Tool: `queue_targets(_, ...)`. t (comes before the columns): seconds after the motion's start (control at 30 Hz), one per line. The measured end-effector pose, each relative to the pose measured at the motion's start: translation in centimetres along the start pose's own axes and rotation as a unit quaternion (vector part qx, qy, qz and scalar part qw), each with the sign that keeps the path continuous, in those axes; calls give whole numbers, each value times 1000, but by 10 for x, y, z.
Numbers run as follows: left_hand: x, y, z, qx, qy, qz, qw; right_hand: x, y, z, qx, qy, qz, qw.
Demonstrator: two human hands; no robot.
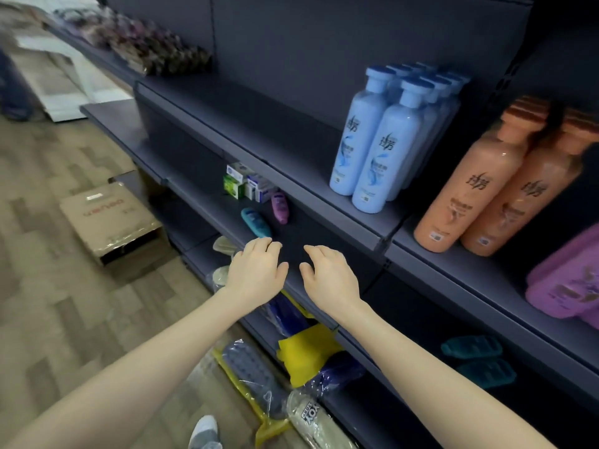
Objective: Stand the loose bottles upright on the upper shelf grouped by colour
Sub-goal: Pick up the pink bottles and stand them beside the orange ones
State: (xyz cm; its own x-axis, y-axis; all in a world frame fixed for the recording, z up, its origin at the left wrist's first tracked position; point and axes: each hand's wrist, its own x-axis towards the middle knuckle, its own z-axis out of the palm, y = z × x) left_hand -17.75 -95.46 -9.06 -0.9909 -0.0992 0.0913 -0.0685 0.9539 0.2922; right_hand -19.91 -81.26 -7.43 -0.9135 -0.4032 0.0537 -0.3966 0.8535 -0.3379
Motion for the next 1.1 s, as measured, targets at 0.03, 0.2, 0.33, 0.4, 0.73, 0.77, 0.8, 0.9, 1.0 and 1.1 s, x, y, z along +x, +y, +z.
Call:
queue_targets(0.03, 1, -6, 1, 4, -4, -7, 1000, 5, -4, 4, 0, -4, -4, 1000)
queue_targets(0.2, 12, -38, 4, 9, -19, -32, 999, 29, -22, 21, -2, -27, -7, 1000)
queue_targets(0.33, 22, -68, 6, 11, -31, -45, 998, 51, -36, 37, -14, -59, 1, 998)
queue_targets(0.4, 28, -85, 8, 9, -38, -53, 998, 63, -43, 48, -15, -74, 6, 997)
queue_targets(0.73, 58, -171, 31, 10, -109, -64, 992, 123, -83, 108, -11, -126, 39, 991)
queue_targets(0.77, 63, -178, 34, 9, -116, -65, 991, 129, -86, 115, -11, -129, 44, 991)
queue_targets(0.8, 67, -185, 36, 6, -122, -65, 990, 134, -89, 122, -11, -132, 49, 990)
queue_targets(0.9, 82, -203, 45, 0, -141, -63, 988, 149, -96, 140, -8, -146, 70, 987)
queue_targets(1.0, 99, -217, 55, 0, -156, -55, 986, 164, -97, 156, -11, -154, 88, 984)
queue_targets(1.1, 119, -226, 67, -5, -170, -46, 984, 179, -93, 170, -13, -157, 105, 982)
